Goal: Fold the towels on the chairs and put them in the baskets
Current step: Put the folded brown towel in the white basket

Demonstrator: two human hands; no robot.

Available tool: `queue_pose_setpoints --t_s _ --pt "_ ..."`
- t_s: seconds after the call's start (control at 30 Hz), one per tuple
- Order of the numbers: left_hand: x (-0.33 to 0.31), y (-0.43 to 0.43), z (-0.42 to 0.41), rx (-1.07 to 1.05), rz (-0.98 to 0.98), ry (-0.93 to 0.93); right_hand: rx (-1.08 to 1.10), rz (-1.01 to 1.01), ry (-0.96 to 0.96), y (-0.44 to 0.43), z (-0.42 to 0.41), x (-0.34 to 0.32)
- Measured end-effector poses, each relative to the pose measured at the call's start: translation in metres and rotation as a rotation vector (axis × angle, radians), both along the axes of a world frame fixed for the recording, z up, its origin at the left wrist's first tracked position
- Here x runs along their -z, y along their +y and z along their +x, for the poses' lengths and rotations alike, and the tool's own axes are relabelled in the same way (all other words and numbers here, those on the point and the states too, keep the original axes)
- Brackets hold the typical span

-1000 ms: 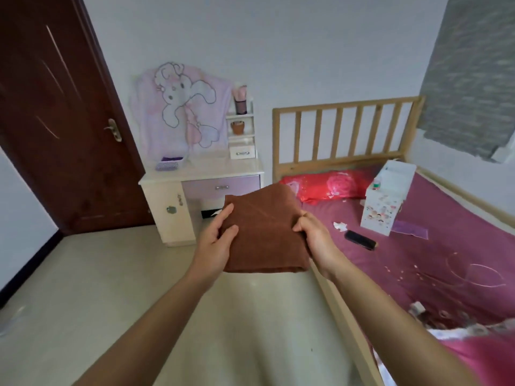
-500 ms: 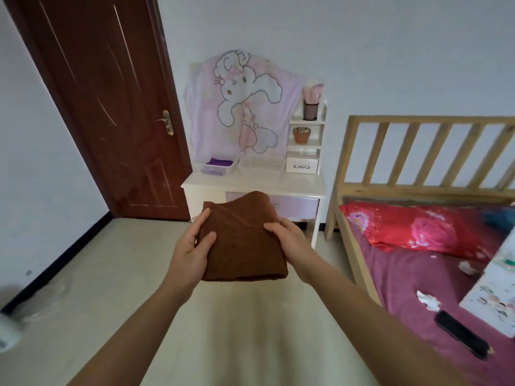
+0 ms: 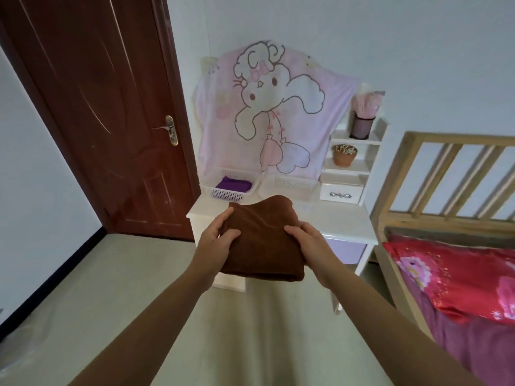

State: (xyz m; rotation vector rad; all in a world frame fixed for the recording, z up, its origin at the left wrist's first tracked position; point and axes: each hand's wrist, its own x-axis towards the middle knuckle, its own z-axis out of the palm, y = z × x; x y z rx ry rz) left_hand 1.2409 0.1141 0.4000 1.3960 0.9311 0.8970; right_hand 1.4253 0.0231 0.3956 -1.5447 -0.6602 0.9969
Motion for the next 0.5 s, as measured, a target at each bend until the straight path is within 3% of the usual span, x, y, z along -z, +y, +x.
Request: queue_pose_setpoints --t_s 0.2,0.5 --pt "0.035 0.145 0.078 0.017 0.030 0.148 0.019 -0.038 0.015 0.148 0.077 0.040" --pt "0.058 0.359 0.141 -0.063 -0.129 0.268 -0.153 -0.165 0.095 0.371 0.150 0.060"
